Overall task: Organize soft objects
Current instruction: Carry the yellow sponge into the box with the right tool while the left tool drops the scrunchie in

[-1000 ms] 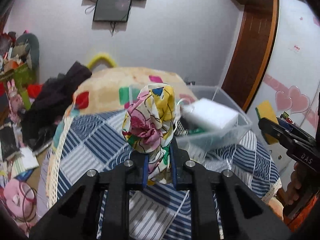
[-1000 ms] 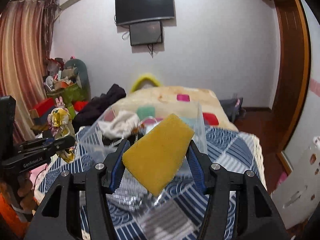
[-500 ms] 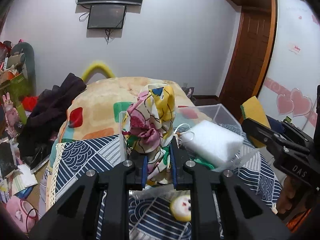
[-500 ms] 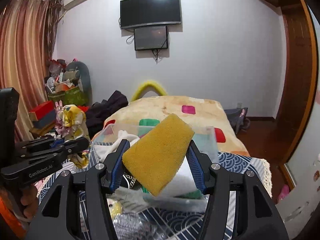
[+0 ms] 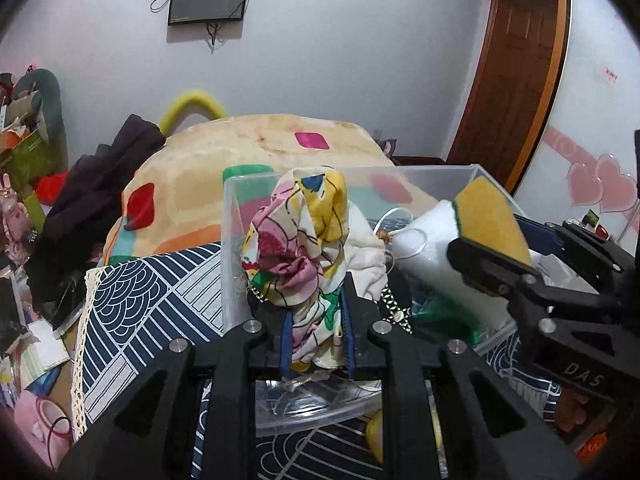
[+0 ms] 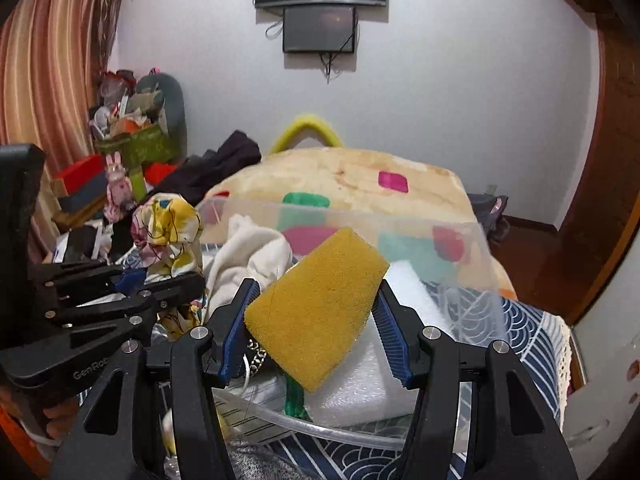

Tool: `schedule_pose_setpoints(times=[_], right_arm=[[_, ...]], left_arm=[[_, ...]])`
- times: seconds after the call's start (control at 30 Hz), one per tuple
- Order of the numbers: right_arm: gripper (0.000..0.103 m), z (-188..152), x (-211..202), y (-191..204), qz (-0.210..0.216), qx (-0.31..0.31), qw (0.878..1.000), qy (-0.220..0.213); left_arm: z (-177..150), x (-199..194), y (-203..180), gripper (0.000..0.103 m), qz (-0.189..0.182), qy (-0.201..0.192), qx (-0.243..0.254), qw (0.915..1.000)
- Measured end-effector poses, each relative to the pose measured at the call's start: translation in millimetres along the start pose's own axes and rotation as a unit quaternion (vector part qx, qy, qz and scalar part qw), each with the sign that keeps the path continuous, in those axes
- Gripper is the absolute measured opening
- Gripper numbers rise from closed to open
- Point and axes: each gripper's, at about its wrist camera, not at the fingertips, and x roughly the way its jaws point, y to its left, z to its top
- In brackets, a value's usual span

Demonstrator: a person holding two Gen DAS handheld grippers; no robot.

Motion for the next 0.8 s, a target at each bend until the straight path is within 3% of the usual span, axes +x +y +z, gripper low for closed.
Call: schedule_pose_setpoints(times=[0.2, 0.37, 0.43, 0.53, 0.8], right_arm=[[0.056, -5, 4, -1, -0.005, -0.015, 1.000, 0.020], [0.063, -3, 1, -6, 0.000, -0.011, 1.000, 0.030], [0.071, -3, -3, -11, 0.005, -0.002, 1.000, 0.029], [0.082, -2, -8, -15, 0.013, 0.009, 1.000, 0.024], [0.087, 2, -28, -12, 0.009, 0.007, 1.000, -0.002]], left_arm=[[-2, -3, -1, 0.044, -0.007, 0.000, 0.005, 1.0000], [-5, -11, -3, 0.048, -0.001, -0.002, 0.011, 0.9999], [-6, -14, -1, 0.056, -0.002, -0.003, 0.007, 1.0000], [-7, -23, 2, 0.061, -0.010, -0.007, -0.001, 0.9999], [-8, -51, -6, 0.069, -0.004, -0.034, 0.017, 0.9993]])
